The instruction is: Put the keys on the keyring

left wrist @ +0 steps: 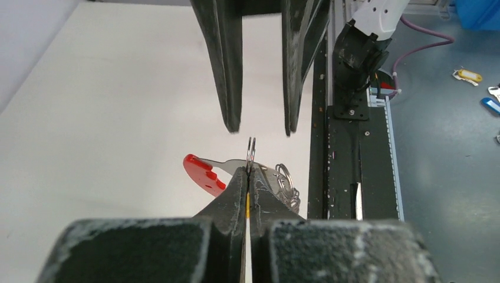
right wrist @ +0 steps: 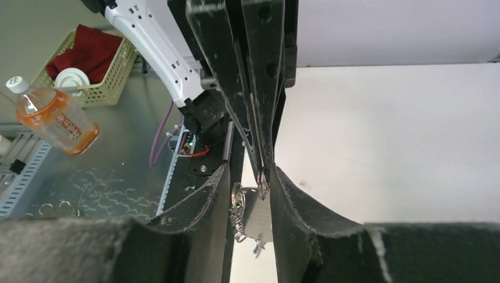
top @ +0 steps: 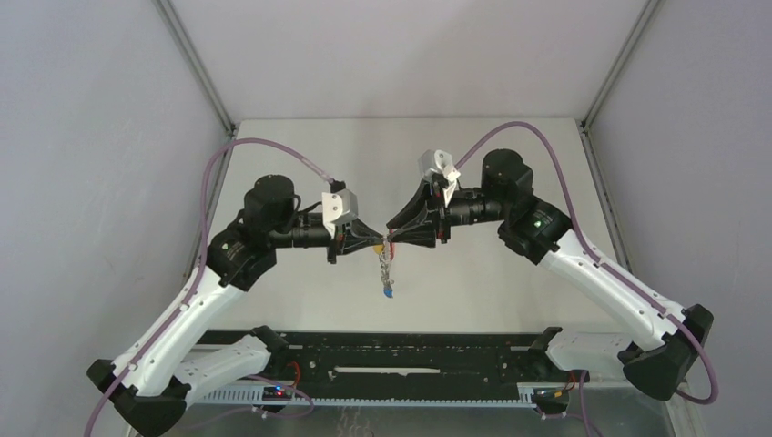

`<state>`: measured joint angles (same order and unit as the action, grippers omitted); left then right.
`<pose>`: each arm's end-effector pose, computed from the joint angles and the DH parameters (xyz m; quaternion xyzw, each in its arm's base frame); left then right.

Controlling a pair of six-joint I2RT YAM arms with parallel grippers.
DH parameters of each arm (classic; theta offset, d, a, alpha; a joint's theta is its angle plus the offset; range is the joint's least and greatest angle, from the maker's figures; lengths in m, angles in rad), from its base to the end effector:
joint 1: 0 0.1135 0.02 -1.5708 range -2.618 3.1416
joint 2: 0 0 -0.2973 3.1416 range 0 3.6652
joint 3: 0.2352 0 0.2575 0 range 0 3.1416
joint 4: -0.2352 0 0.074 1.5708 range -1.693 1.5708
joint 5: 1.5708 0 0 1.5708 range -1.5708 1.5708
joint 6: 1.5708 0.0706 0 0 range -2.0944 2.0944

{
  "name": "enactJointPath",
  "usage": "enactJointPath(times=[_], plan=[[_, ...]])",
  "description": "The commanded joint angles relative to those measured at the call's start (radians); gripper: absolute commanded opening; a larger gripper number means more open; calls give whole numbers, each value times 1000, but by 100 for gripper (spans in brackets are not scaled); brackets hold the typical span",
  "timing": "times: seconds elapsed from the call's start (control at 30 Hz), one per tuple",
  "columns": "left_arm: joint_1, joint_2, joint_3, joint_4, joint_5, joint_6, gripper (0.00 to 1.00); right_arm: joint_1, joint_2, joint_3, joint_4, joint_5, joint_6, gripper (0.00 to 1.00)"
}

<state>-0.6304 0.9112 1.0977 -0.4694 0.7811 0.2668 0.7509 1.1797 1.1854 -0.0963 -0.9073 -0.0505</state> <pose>0.1258 -0.1533 0.4192 0.5267 0.5672 -0.3998 0.4910 0.1622 0.2274 0.4392 -0.5310 0.4959 0.5119 0.4583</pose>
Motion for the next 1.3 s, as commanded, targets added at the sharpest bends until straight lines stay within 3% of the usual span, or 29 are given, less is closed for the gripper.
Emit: enactJointPath(times=[0.0, 0.1, 0.2, 0.3, 0.5, 1.07, 1.27], plan=[[6, 2, 65, -46, -45, -33, 0, -13, 34, 145, -249, 66, -76, 45], [6, 6, 66, -55, -67, -28, 0, -12, 96, 272, -478, 96, -149, 59], [7, 16, 77, -75, -75, -12, 0, 1, 165, 394, -644, 144, -219, 59], [6, 24, 83, -82, -76, -1, 0, 21, 213, 485, -722, 187, -263, 54], [5, 19, 83, -81, -69, 20, 0, 60, 282, 589, -780, 220, -326, 42], [6, 5, 76, -60, -49, 35, 0, 113, 358, 660, -893, 231, -414, 40], [5, 1, 69, -54, -49, 32, 0, 119, 364, 663, -855, 228, -404, 19]])
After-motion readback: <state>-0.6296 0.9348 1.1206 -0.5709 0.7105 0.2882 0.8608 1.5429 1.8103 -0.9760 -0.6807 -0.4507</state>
